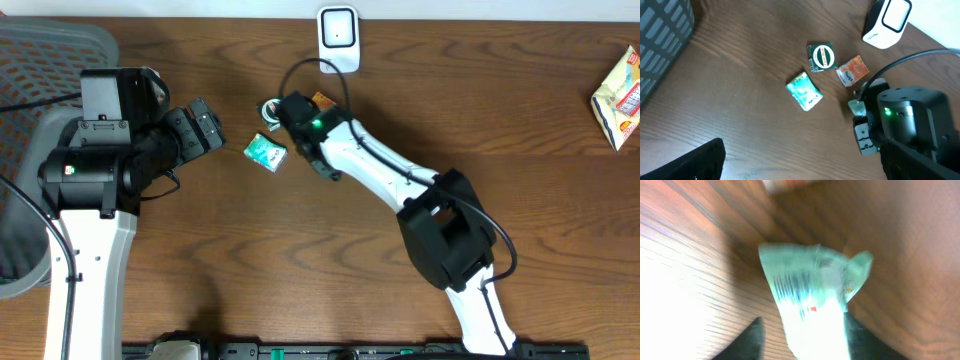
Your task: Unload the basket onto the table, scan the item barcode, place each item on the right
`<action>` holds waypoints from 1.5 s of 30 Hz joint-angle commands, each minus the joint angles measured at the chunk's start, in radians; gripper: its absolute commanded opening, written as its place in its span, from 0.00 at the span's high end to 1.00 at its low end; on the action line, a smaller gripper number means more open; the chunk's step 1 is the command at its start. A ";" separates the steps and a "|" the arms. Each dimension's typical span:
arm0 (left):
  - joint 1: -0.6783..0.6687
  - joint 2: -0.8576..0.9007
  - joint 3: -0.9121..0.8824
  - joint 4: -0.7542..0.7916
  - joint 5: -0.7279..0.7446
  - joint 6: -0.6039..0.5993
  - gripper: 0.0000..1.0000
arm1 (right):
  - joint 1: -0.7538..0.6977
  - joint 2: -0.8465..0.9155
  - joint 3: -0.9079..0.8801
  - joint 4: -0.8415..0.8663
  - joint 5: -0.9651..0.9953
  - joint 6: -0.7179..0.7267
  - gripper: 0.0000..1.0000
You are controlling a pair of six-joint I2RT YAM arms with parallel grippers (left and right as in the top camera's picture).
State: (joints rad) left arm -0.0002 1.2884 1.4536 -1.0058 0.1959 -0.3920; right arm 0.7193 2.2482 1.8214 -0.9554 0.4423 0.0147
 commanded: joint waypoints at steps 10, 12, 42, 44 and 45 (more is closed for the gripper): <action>0.005 0.000 0.003 -0.001 -0.006 0.006 0.02 | -0.020 -0.032 0.059 -0.106 -0.110 0.002 0.62; 0.005 0.000 0.003 -0.001 -0.006 0.006 0.02 | -0.020 -0.032 0.023 -0.100 -0.124 -0.045 0.56; 0.005 0.000 0.003 -0.001 -0.006 0.006 0.02 | -0.268 -0.032 0.049 -0.040 -0.742 -0.054 0.99; 0.005 0.000 0.003 -0.001 -0.006 0.006 0.02 | -0.325 -0.032 0.048 -0.051 -0.954 -0.062 0.99; 0.005 0.000 0.003 -0.001 -0.006 0.006 0.02 | -0.347 -0.032 0.043 -0.053 -1.028 -0.068 0.99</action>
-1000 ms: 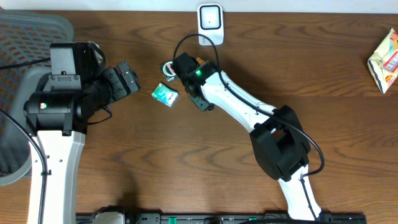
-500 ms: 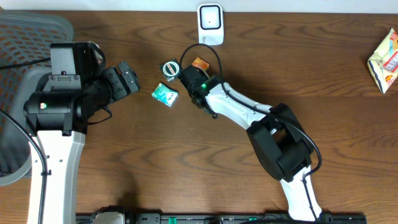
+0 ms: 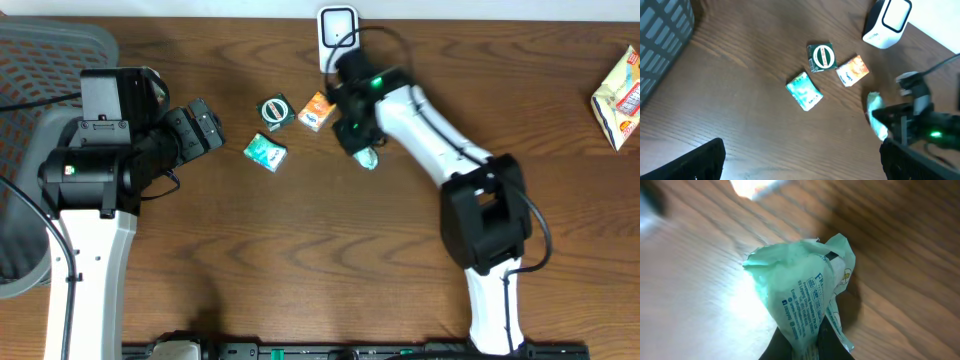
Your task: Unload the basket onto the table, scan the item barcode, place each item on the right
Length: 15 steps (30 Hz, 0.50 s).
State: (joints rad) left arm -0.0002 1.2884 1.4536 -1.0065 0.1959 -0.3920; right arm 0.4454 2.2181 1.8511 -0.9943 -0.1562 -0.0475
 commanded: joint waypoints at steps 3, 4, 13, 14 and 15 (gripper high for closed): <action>0.005 0.000 0.003 0.000 -0.006 0.006 0.02 | -0.163 -0.001 -0.041 -0.011 -0.632 -0.023 0.99; 0.005 0.000 0.003 0.000 -0.006 0.006 0.02 | -0.188 -0.001 -0.073 0.002 -0.665 -0.022 0.99; 0.005 0.000 0.003 0.000 -0.006 0.006 0.02 | -0.360 0.000 -0.295 0.166 -0.657 0.049 0.81; 0.005 0.000 0.003 0.000 -0.006 0.006 0.02 | -0.377 0.000 -0.293 0.177 -0.593 0.087 0.74; 0.005 0.000 0.003 0.000 -0.006 0.006 0.02 | -0.402 0.000 -0.276 0.178 -0.508 0.130 0.56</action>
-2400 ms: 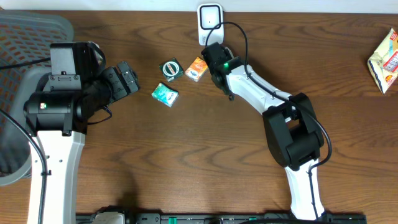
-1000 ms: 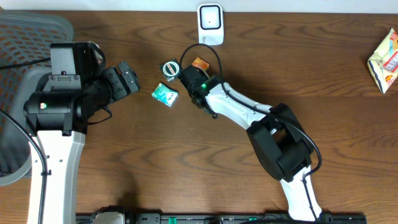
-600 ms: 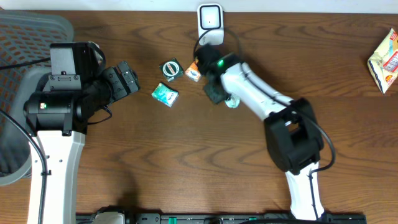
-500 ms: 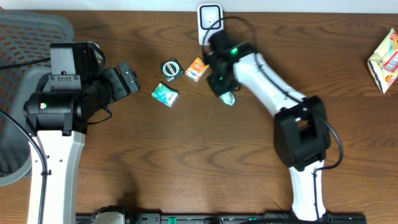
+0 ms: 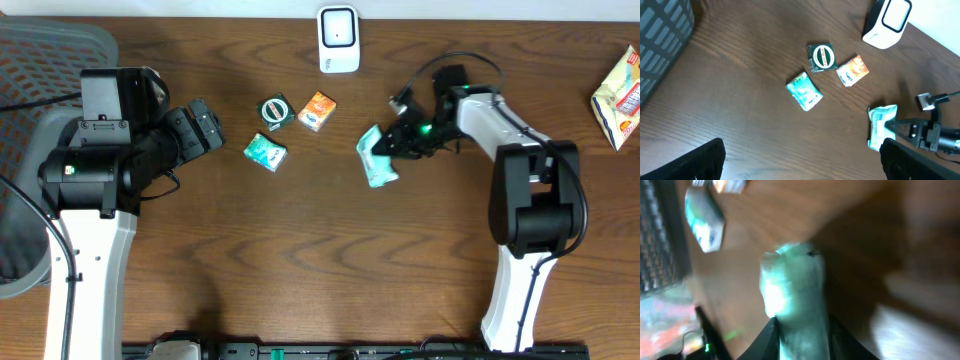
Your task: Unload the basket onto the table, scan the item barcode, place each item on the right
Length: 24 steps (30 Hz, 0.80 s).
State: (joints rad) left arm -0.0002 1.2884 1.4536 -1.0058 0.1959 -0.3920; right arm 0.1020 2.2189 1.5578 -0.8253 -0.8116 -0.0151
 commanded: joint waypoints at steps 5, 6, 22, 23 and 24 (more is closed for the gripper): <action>0.005 0.000 0.003 -0.001 -0.006 0.006 0.02 | -0.104 -0.003 0.153 -0.096 0.185 0.099 0.39; 0.005 0.000 0.003 -0.001 -0.006 0.006 0.02 | -0.103 -0.003 0.177 -0.117 0.185 0.097 0.40; 0.005 0.000 0.003 -0.001 -0.006 0.006 0.02 | 0.272 -0.002 0.171 -0.249 0.859 0.022 0.39; 0.005 0.000 0.003 -0.001 -0.006 0.006 0.02 | 0.278 -0.002 0.161 -0.238 0.859 0.022 0.40; 0.005 0.000 0.003 -0.001 -0.006 0.006 0.02 | 0.283 -0.002 0.150 -0.229 0.859 0.022 0.41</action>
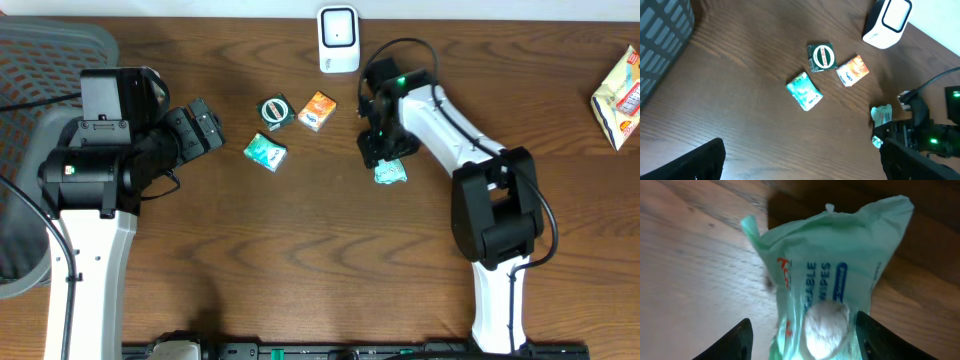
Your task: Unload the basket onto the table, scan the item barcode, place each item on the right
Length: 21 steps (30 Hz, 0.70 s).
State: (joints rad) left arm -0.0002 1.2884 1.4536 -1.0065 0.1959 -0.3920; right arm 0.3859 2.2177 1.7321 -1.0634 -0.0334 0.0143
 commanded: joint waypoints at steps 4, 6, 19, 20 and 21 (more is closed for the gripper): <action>0.005 0.000 0.003 0.000 -0.006 0.006 0.02 | 0.011 -0.001 -0.058 0.055 0.084 0.028 0.75; 0.005 0.000 0.003 0.000 -0.006 0.006 0.02 | 0.008 -0.002 -0.040 0.062 0.083 0.061 0.93; 0.005 0.000 0.003 0.000 -0.006 0.006 0.02 | 0.007 0.011 0.189 0.780 0.084 -0.002 0.99; 0.005 0.000 0.003 0.000 -0.006 0.006 0.03 | 0.007 0.016 0.189 0.853 0.085 -0.017 0.99; 0.005 0.000 0.003 0.000 -0.006 0.006 0.02 | 0.007 0.026 0.189 0.932 0.102 -0.027 0.99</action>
State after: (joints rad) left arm -0.0002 1.2884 1.4536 -1.0061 0.1959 -0.3920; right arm 0.3897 2.2189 1.9129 -0.2310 0.0441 0.0376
